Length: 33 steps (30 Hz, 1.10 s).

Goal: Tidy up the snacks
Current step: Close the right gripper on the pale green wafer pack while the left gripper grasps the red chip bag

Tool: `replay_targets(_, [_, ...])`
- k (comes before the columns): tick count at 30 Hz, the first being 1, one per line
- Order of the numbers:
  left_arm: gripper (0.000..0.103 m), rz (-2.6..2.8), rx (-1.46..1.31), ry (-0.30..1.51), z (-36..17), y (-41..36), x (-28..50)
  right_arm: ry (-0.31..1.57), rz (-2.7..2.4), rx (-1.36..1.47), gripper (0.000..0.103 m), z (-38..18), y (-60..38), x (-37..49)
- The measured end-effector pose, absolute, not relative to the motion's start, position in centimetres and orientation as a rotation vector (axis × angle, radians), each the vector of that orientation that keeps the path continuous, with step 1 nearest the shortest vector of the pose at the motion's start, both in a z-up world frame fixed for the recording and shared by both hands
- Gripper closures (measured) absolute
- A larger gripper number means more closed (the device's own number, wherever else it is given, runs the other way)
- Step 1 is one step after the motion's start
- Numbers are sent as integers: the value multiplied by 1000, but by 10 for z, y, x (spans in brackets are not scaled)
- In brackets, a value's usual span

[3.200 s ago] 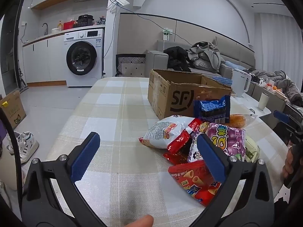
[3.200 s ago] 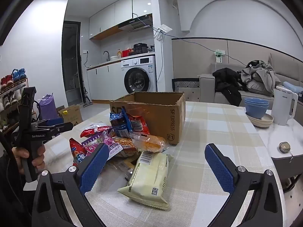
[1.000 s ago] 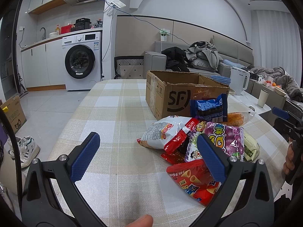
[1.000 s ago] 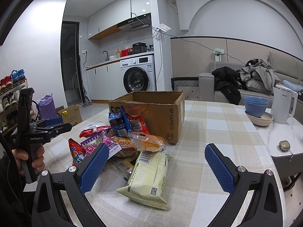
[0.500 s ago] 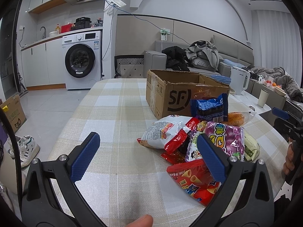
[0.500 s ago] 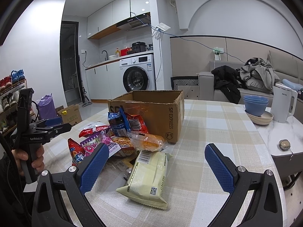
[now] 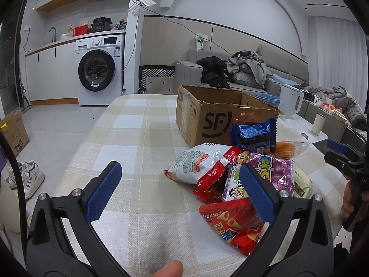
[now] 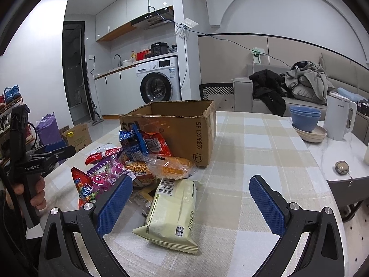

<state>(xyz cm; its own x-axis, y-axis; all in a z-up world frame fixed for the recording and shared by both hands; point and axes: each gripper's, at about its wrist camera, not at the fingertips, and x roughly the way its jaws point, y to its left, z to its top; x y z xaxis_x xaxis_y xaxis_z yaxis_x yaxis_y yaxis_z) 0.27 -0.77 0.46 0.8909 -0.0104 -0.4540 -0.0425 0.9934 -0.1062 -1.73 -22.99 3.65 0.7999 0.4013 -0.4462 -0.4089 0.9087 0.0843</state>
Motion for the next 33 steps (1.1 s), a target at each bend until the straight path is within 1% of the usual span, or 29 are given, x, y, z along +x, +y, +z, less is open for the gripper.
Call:
replay_targets(5, [1,14,-98,514,3,-11,11,511,413,-47,0,36,-219,-12])
replay_targets(11, [1,7,-76,568,-5,-19,20,618,407,-64,0,30,-208,0])
replay_targets(17, [1,-6,-93,587,-8,-20,28,708,424,-41,0,23,-202,13])
replay_targets(27, [1,-55,-65,623,-3,-35,29,846,435,-17,1,-4,-197,28])
replay_targets(33, [1,-77,-27,643,-9,-43,26,892,447,36,11,-17,-200,39])
